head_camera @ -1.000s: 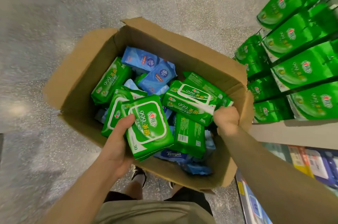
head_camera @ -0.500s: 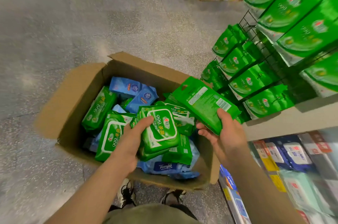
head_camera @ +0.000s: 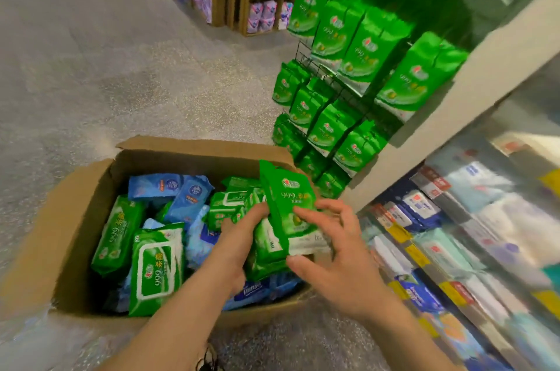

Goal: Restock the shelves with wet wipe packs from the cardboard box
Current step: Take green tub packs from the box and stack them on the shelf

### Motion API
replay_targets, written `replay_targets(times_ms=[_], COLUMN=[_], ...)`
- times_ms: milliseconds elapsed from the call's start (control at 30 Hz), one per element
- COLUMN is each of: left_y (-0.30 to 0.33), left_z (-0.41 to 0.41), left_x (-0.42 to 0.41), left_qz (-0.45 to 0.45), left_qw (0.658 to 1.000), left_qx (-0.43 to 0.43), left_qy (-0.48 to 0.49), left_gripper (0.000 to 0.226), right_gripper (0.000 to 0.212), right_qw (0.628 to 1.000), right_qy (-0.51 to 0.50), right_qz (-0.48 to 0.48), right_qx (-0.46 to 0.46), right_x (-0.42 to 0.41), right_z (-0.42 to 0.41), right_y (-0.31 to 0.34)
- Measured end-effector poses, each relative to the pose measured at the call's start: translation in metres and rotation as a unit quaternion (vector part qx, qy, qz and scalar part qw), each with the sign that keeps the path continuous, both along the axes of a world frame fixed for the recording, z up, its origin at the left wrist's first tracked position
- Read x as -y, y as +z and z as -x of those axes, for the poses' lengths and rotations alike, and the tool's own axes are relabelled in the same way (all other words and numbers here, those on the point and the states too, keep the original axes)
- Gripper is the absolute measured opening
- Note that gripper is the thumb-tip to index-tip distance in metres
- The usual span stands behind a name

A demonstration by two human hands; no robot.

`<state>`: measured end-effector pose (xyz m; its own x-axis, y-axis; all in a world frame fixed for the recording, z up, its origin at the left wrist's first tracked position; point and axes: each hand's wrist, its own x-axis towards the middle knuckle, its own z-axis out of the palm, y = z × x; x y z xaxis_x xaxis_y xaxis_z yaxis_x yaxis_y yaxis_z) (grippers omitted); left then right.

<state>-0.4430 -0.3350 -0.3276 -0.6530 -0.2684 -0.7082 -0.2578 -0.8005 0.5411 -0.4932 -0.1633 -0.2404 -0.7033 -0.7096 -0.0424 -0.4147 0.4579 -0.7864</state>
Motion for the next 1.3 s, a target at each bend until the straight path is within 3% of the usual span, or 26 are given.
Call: replay_targets(times_ms=[167,233,300,333,433,500,600,667,900,1100,1233,1300], left_y=[0.029,0.051,0.073,0.086,0.112,0.129,0.150,0.163,0.199,0.226,0.228,0.229], left_z=[0.023,0.030,0.036,0.037,0.041,0.042,0.042,0.041,0.045,0.072,0.104,0.118], left_x=[-0.056,-0.089,-0.129,-0.150,-0.215,-0.258,-0.322,-0.363,-0.465,-0.502,-0.513,-0.515], left_qz=[0.024,0.039,0.047,0.053,0.072,0.073,0.084,0.079,0.044,0.071,0.081,0.058], left_qw=[0.996,0.991,0.983,0.976,0.955,0.939,0.918,0.905,0.874,0.850,0.844,0.844], left_qx=[-0.030,-0.052,-0.075,-0.087,-0.111,-0.120,-0.124,-0.130,-0.131,-0.146,-0.179,-0.191], left_qy=[-0.078,-0.114,-0.163,-0.191,-0.264,-0.313,-0.368,-0.398,-0.466,-0.501,-0.498,-0.498], left_gripper=[0.111,0.102,0.087,0.079,0.069,0.064,0.069,0.059,0.048,0.046,0.060,0.057], right_gripper=[0.030,0.047,0.074,0.072,0.029,0.024,0.016,0.014,0.024,0.033,0.031,0.031], right_qw=[0.989,0.981,0.956,0.943,0.916,0.897,0.862,0.843,0.786,0.752,0.718,0.705], right_qy=[-0.124,-0.175,-0.245,-0.271,-0.305,-0.334,-0.389,-0.415,-0.495,-0.515,-0.557,-0.568], right_qz=[0.081,0.087,0.101,0.100,0.117,0.156,0.223,0.253,0.331,0.389,0.414,0.426], right_qx=[-0.017,0.022,0.125,0.165,0.235,0.243,0.235,0.231,0.165,0.135,0.055,0.015], right_x=[-0.060,-0.094,-0.132,-0.153,-0.223,-0.272,-0.338,-0.375,-0.474,-0.527,-0.542,-0.548], right_z=[0.008,0.013,0.015,0.014,0.003,-0.007,-0.021,-0.030,-0.045,-0.032,0.002,0.024], right_y=[0.012,0.012,0.018,0.024,0.050,0.065,0.080,0.090,0.112,0.144,0.160,0.169])
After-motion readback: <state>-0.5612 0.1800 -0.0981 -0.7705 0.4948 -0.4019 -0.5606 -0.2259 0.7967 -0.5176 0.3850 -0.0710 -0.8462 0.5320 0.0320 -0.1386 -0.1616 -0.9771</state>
